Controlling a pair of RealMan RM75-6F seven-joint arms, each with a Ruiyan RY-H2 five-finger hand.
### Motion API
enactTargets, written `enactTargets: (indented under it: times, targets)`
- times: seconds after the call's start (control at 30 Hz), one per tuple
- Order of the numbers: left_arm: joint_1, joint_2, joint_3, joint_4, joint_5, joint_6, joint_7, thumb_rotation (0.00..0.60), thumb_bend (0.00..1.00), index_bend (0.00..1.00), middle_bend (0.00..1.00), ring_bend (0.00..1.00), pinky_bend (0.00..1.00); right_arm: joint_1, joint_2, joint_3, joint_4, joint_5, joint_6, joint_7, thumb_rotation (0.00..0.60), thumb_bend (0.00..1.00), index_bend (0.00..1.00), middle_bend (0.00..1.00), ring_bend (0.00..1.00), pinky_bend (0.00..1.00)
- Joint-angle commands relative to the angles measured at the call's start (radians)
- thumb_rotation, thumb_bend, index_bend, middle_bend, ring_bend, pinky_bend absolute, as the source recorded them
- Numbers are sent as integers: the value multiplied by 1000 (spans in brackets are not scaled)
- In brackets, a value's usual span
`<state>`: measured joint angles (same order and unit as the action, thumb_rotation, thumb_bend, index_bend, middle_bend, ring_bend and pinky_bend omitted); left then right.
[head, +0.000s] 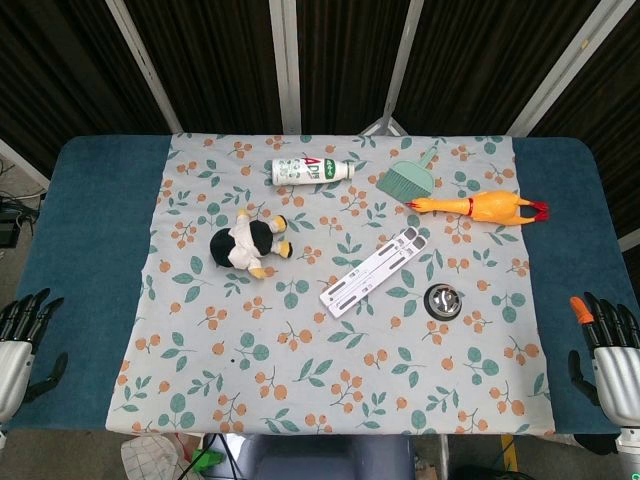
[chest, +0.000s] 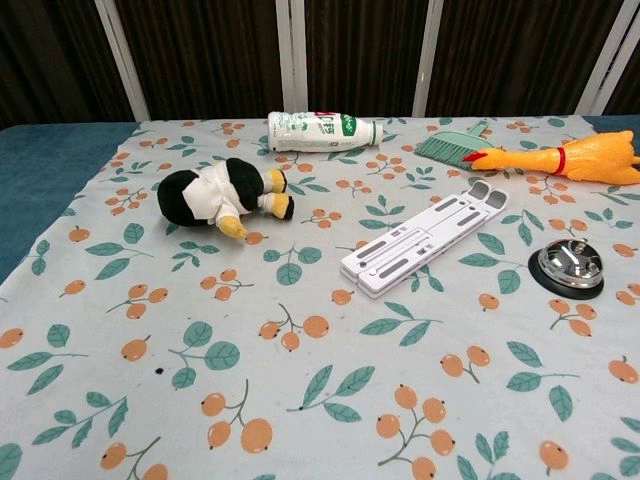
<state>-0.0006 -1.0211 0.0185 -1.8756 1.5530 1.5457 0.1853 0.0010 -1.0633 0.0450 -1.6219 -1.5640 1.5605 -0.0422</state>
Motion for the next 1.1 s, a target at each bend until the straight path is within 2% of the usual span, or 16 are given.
enactTargets:
  times: [0.03, 0.4, 0.7, 0.9, 1.1]
  targets:
    - [1, 0, -4, 0, -3, 4, 2, 600, 570, 113, 0, 0, 0, 3, -3, 0, 2, 3, -6, -2, 600, 605, 0, 0, 0, 0]
    - [3, -2, -5, 1, 6, 11, 1, 600, 569, 113, 0, 0, 0, 13, -5, -15, -8, -13, -31, 5, 600, 605, 0, 0, 0, 0]
    - [6, -2, -17, 4, -26, 13, 4, 600, 569, 113, 0, 0, 0, 43, -37, -30, 5, -37, -80, 0, 600, 605, 0, 0, 0, 0]
    - [5, -2, -20, 2, -43, 5, 9, 600, 569, 113, 0, 0, 0, 98, -119, -15, 55, -65, -121, 55, 600, 625, 0, 0, 0, 0]
    - [0, -4, -24, 2, -53, -5, 14, 600, 569, 113, 0, 0, 0, 182, -193, 11, 111, -23, -251, 80, 600, 639, 0, 0, 0, 0]
